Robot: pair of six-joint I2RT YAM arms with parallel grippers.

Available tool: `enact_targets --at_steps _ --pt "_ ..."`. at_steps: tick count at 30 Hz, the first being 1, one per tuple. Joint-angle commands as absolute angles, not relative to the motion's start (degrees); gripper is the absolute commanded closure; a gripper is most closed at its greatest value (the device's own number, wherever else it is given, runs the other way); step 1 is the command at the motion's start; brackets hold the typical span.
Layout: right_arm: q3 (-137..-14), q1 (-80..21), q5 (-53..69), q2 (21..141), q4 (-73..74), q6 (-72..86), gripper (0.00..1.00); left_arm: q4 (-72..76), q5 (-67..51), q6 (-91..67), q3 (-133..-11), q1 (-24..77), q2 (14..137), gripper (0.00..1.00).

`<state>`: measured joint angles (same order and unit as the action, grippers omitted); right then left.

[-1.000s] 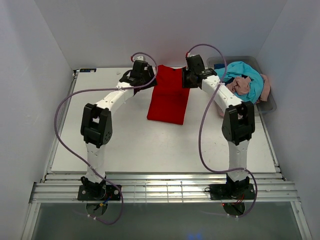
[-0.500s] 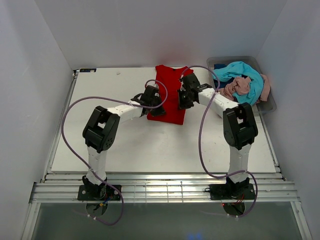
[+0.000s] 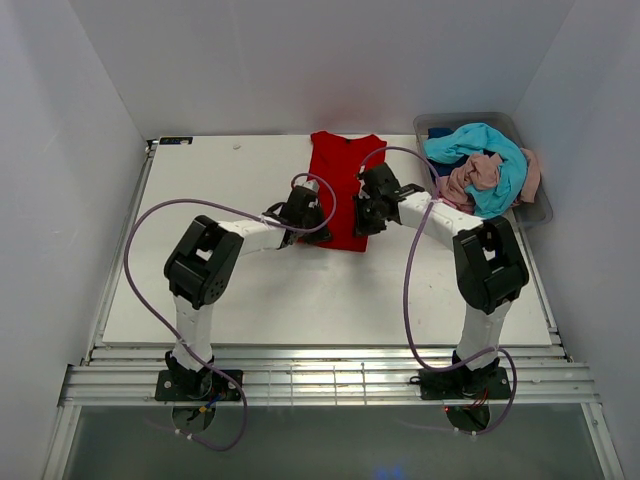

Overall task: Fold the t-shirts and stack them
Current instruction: Fold the folded rectangular tshirt in 1/3 of the way

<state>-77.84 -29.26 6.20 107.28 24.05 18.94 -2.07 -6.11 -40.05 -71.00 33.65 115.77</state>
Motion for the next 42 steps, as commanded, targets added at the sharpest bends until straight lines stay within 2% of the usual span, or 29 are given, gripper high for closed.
enact_targets --at_steps 1,18,32,33,36,37,39,42 --pt "-76.1 -30.2 6.2 104.2 22.0 20.0 0.92 -2.6 -5.2 -37.8 -64.9 35.3 113.6 1.00" --pt "-65.2 -32.3 1.2 92.5 23.4 23.9 0.92 -1.8 -1.3 -45.7 -41.9 47.1 99.2 1.00" --pt "-50.8 -36.3 -2.8 77.4 24.6 29.2 0.91 -4.7 3.6 -50.8 -40.2 57.6 88.8 1.00" --pt "-50.4 -36.6 -3.1 75.6 24.9 29.4 0.89 -5.1 3.8 -50.9 -40.5 57.8 88.3 1.00" --pt "-49.0 -38.1 -3.8 72.4 26.3 30.8 0.72 -7.2 5.1 -50.9 -41.4 58.4 86.0 1.00" --pt "-48.7 -38.8 -3.9 71.6 27.1 31.2 0.63 -9.1 5.5 -51.0 -41.7 58.5 85.2 1.00" --pt "-47.4 -40.0 -4.2 69.2 27.9 32.3 0.57 -11.4 8.2 -51.3 -42.1 58.6 81.4 1.00" --pt "-44.6 -41.0 -4.2 66.2 29.1 34.4 0.52 -16.1 13.1 -52.2 -42.3 58.6 73.9 0.63"
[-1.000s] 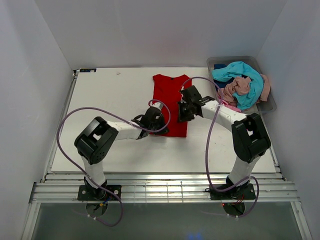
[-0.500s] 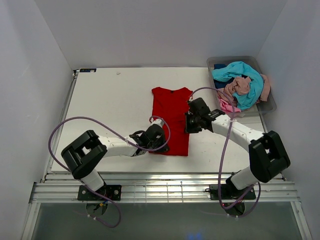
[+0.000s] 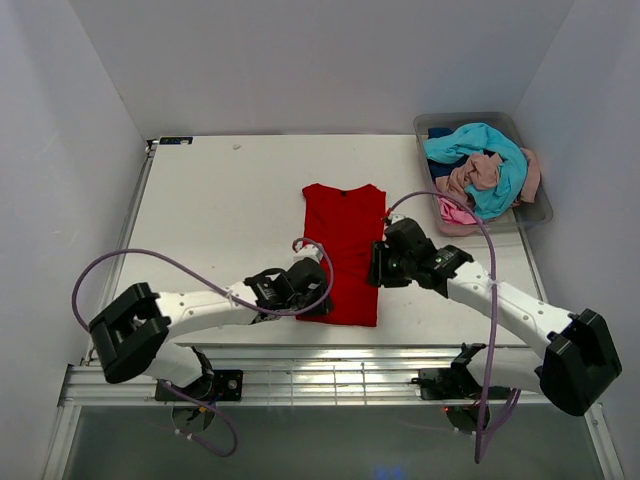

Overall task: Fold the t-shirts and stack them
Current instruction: Fold the folded rectangular tshirt in 1/3 of the way, then grab one side of the 2/3 rectangular tshirt with both arms

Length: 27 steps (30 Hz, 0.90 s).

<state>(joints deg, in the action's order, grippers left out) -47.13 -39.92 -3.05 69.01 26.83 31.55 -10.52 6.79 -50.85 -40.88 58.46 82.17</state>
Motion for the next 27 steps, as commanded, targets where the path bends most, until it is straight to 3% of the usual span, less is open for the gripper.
enact_targets --at_steps 1,2,5,14,27 --pt "-43.7 -41.3 -3.9 65.5 29.1 34.9 0.51 -18.3 14.1 -52.4 -42.4 58.6 72.1 0.46" --pt "-42.9 -41.7 -3.8 64.2 29.0 35.4 0.50 -19.2 14.8 -52.6 -42.4 58.6 68.9 0.22" --pt "-39.8 -42.8 -4.0 62.6 28.8 37.6 0.49 -22.3 17.0 -52.6 -41.1 58.1 66.3 0.11" --pt "-34.1 -43.6 -3.0 63.6 23.9 41.3 0.50 -16.3 14.5 -51.2 -32.7 56.1 69.8 0.12" --pt "-32.5 -44.2 -0.5 68.9 19.2 41.2 0.51 -12.0 13.1 -49.0 -32.5 54.5 74.7 0.14"
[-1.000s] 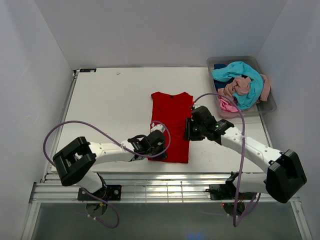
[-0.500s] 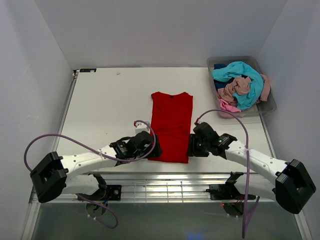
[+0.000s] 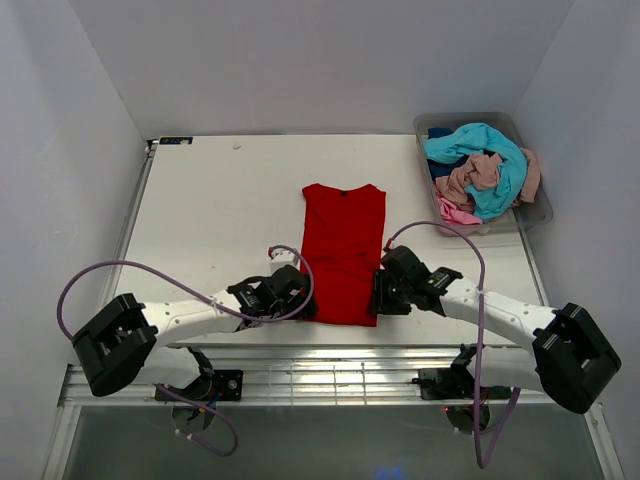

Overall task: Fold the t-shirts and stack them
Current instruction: Grab one side of the 2/3 rectangular tshirt with both arms

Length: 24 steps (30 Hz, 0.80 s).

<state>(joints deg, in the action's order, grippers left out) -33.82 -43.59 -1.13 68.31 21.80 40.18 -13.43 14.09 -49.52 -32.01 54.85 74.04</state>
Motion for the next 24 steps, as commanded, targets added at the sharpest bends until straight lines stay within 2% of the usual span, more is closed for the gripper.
enact_targets --at_steps 1,5,9,12,13,14,16,18,19,20,21,24 --pt "-32.1 -44.3 -0.6 69.1 18.7 41.3 0.51 -11.8 12.9 -49.0 -32.1 54.5 75.0 0.14" --pt "-30.5 -44.6 -0.6 70.0 17.7 41.5 0.51 -11.4 12.2 -49.6 -31.2 54.5 75.7 0.17" --pt "-28.7 -44.8 -0.5 71.0 15.7 41.7 0.52 -11.9 11.6 -50.4 -30.5 54.5 76.8 0.25" --pt "-27.3 -45.0 -0.6 71.8 14.5 41.7 0.57 -12.7 11.4 -51.1 -29.7 54.5 77.6 0.35" --pt "-27.1 -45.0 1.2 71.9 14.0 41.7 0.63 -12.8 11.3 -51.3 -29.4 54.5 77.8 0.39" --pt "-26.5 -45.3 1.5 72.2 13.5 41.6 0.66 -12.8 11.0 -51.5 -29.2 54.5 78.1 0.48" --pt "-26.1 -45.4 1.8 72.2 12.7 41.7 0.74 -12.7 10.8 -51.8 -28.3 54.5 78.2 0.54" --pt "-25.9 -45.7 1.8 72.2 12.8 41.6 0.82 -12.2 10.5 -51.9 -27.6 54.5 78.2 0.66" --pt "-26.0 -45.9 1.7 72.3 12.9 41.6 0.91 -12.0 10.4 -51.9 -27.3 54.5 78.3 0.72" --pt "-26.0 -46.0 1.6 72.2 13.4 41.6 0.92 -12.1 10.4 -52.1 -27.2 54.5 78.2 0.90" --pt "-26.2 -46.3 1.5 72.1 13.7 41.6 0.92 -12.1 10.2 -52.2 -27.0 54.5 78.0 0.97" --pt "-26.9 -47.4 1.0 71.1 16.0 41.6 0.92 -13.0 9.8 -53.1 -26.0 54.5 77.0 1.00"
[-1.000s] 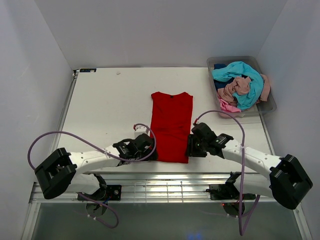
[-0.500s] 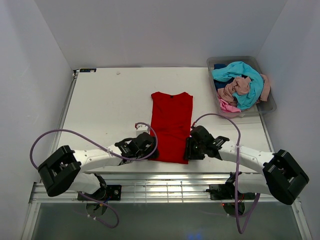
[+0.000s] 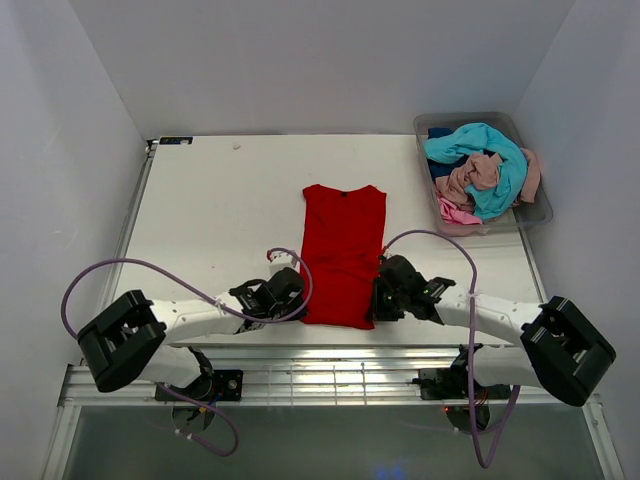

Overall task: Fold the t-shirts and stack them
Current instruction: Grab one side of the 2/3 rectangular tshirt with both arms

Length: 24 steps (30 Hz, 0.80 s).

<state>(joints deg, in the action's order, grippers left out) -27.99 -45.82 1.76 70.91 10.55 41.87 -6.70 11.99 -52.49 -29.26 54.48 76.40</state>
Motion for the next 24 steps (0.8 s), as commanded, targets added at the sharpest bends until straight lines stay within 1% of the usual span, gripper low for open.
enact_targets --at_steps 1,6,10,14,17,18,24 --pt "-27.7 -47.8 0.3 70.8 17.0 41.6 0.92 -13.5 9.6 -53.3 -25.2 54.6 76.5 1.00" --pt "-28.9 -51.8 -2.3 67.5 24.4 42.7 0.92 -15.5 8.3 -56.5 -22.6 56.2 70.1 1.00" --pt "-29.3 -55.9 -4.6 62.3 29.8 45.5 0.92 -21.9 9.6 -59.8 -22.8 60.4 62.0 1.00" --pt "-32.2 -60.3 -7.2 57.9 34.7 48.5 0.92 -27.0 12.0 -62.1 -26.2 63.7 56.8 1.00" --pt "-35.5 -61.9 -9.7 56.6 38.1 49.4 0.92 -30.8 14.5 -62.9 -31.4 65.4 55.0 1.00" --pt "-38.6 -62.3 -10.4 56.6 39.1 49.3 0.92 -32.7 15.3 -63.1 -34.4 65.7 54.8 1.00" --pt "-51.7 -63.3 -16.9 59.7 44.7 47.3 0.92 -37.4 20.3 -63.9 -43.3 66.4 54.3 1.00"
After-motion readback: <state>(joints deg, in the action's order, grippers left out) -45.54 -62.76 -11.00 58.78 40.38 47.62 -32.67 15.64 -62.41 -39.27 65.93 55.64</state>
